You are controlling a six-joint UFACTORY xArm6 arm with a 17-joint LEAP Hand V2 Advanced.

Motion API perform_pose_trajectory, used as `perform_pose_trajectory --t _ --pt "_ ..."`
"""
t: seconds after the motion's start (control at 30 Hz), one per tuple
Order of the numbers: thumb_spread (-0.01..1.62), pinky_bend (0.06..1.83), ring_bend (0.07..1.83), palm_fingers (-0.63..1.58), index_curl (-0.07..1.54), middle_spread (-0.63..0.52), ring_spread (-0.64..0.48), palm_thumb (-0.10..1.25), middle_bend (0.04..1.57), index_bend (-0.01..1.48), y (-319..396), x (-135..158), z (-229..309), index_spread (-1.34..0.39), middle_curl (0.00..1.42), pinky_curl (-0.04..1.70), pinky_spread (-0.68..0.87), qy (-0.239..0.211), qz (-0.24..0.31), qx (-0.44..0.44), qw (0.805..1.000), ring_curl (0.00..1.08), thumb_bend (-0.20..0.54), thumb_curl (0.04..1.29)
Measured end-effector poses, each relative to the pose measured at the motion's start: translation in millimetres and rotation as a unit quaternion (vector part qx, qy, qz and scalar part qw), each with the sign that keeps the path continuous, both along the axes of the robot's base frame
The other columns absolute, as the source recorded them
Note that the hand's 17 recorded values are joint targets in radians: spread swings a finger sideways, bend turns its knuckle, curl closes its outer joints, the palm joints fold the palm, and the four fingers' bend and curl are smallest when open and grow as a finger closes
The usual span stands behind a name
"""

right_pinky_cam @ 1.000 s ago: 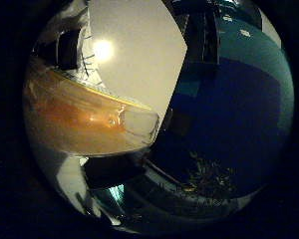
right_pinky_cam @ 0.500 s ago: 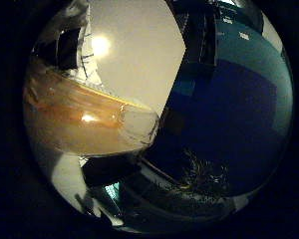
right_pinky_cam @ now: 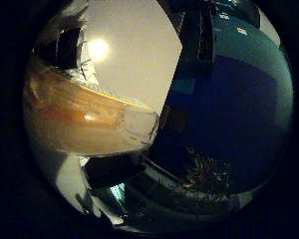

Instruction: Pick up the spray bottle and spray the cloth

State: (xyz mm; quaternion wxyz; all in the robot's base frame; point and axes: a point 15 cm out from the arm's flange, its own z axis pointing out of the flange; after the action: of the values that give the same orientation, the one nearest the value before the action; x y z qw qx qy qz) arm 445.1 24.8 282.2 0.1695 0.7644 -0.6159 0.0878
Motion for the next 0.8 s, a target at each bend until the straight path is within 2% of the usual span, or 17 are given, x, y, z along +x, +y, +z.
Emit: perform_pose_trajectory --t 0.3,0.6,0.8 --pt "0.94 1.11 1.33 1.11 0.86 -0.13 -0.24 1.06 1.40 1.17 58 -11 16 -0.22 0.78 1.20 -0.21 -0.012 -0.031 0.143 0.989 0.86 -0.014 0.72" --pt "0.94 1.11 1.34 1.12 0.86 -0.13 -0.23 1.08 1.40 1.17 125 3 32 -0.22 0.78 1.20 -0.21 -0.041 -0.043 0.280 0.958 0.86 -0.014 0.73" --pt "0.94 1.11 1.34 1.11 0.87 -0.13 -0.23 1.08 1.39 1.17 171 20 45 -0.22 0.78 1.20 -0.21 -0.075 -0.034 0.373 0.924 0.85 -0.015 0.73"
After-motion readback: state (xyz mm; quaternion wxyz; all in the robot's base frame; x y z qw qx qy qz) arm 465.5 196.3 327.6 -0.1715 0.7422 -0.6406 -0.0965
